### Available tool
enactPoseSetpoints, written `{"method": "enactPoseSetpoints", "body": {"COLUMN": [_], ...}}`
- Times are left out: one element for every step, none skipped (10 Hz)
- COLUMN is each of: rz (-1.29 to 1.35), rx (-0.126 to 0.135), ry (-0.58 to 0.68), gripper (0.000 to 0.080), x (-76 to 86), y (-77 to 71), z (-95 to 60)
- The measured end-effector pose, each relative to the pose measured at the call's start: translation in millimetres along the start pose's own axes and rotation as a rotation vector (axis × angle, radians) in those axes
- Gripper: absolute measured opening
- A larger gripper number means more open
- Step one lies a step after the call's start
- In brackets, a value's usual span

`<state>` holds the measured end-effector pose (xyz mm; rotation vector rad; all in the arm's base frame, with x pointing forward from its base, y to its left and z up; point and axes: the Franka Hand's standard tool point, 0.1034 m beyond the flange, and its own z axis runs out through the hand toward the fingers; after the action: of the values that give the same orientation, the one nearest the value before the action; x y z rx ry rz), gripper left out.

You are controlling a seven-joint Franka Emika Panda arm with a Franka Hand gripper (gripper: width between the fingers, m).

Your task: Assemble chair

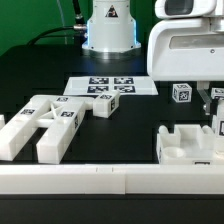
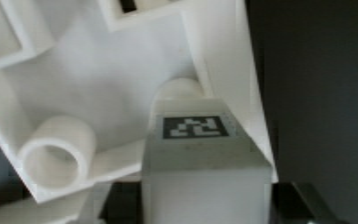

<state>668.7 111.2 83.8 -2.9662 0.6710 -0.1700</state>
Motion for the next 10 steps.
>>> {"method": "enactPoseSetpoints", "body": {"rz": [0.096, 0.231, 0.338, 0.407, 0.485, 0.480, 0.475, 0.431, 0.367, 0.284], "rx": [0.017, 0.024, 0.026, 0.024, 0.022, 0.022, 0.022, 0.020, 0.017, 0.017], "ry": [-0.008, -0.014, -0.016, -0.016, -0.015, -0.015, -0.015, -0.016, -0.019, -0.018], "gripper": [0.0291, 0.0291, 0.0291, 0.0291, 0.0291, 0.0292, 0.0361, 0.0361, 0.0568, 0.0626], "x": [1.4, 2.1, 2.3, 2.4, 2.4, 2.6, 2.4, 2.1, 0.9, -0.7], "y": [1.3, 2.2, 2.5, 2.6, 2.8, 2.9, 2.9, 2.8, 1.3, -0.8], "z": [0.0, 0.0, 0.1, 0.3, 0.3, 0.3, 0.4, 0.3, -0.1, 0.2]}}
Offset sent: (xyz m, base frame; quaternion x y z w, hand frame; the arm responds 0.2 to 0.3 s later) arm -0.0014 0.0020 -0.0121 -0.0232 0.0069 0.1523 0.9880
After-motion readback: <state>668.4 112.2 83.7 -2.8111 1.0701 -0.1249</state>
